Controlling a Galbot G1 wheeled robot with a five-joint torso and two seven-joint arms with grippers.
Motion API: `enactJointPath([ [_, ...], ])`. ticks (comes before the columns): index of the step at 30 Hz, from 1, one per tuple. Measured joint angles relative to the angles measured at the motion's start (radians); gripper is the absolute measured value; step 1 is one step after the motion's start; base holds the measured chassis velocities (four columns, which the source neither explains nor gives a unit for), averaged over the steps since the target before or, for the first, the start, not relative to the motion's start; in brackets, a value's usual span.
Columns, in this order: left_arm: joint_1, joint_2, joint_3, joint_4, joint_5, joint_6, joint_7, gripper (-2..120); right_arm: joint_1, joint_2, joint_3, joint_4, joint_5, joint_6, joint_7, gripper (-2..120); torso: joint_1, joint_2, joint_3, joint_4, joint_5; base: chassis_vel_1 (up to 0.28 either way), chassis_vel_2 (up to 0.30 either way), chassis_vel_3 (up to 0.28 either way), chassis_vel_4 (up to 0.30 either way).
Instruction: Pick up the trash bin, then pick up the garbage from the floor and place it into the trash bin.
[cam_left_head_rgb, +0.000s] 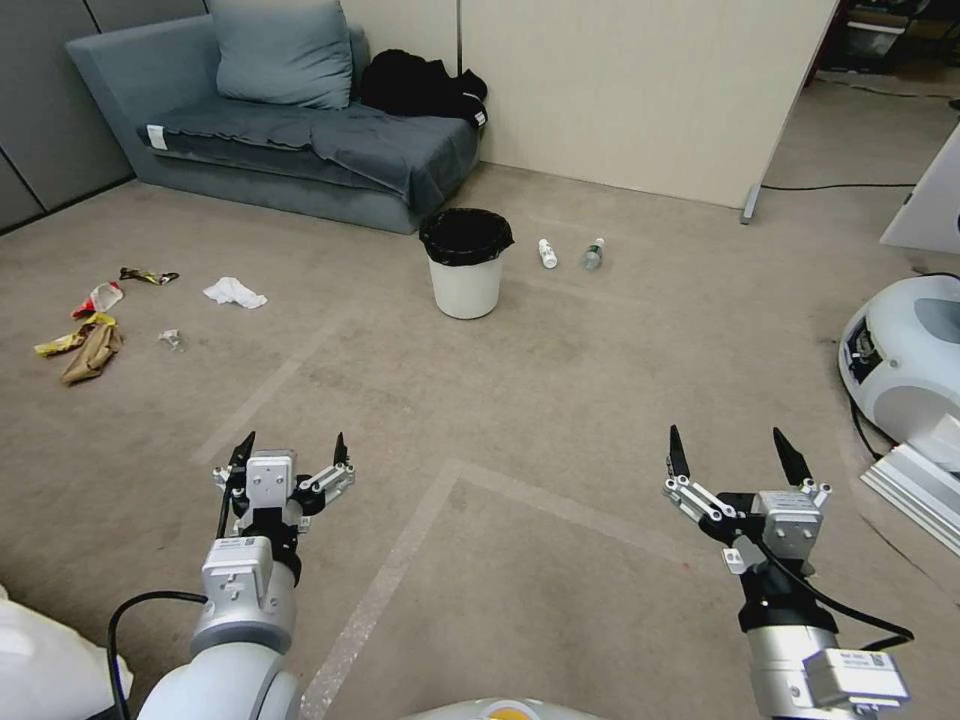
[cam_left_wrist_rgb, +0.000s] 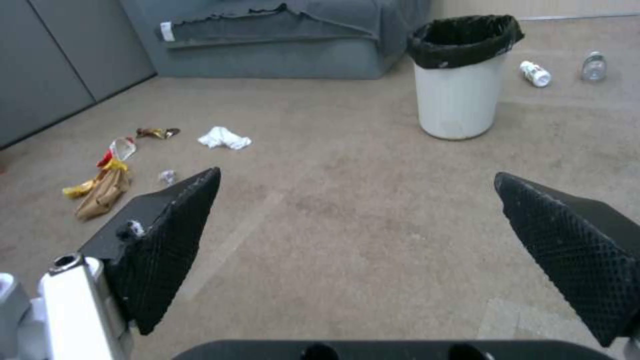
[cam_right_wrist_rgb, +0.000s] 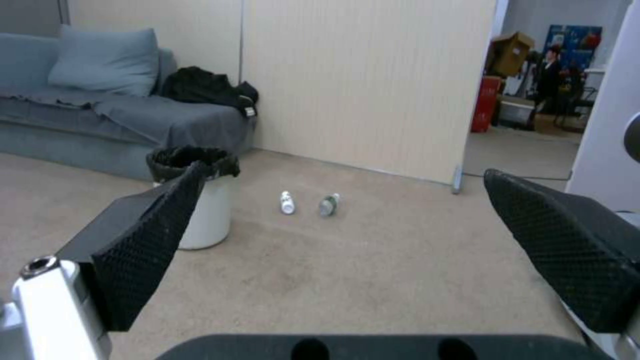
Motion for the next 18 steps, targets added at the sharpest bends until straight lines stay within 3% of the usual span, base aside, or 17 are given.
enactJointPath([
  [6,-0.001,0.0,0.001,0.001,0.005,-0.001,0.001,100,0.001,-0.001,0.001,0.005,0.001,0.0,-0.002,100,0.0,0.0,0.0,-0.0001,-0.0001,-0.098,0.09,0.088,-0.104],
  [18,-0.008,-0.001,0.002,0.012,0.017,-0.001,0.003,100,0.004,-0.001,0.001,-0.001,0.001,0.0,-0.01,100,0.0,0.0,0.0,0.0,0.0001,-0.21,0.214,0.2,-0.201],
])
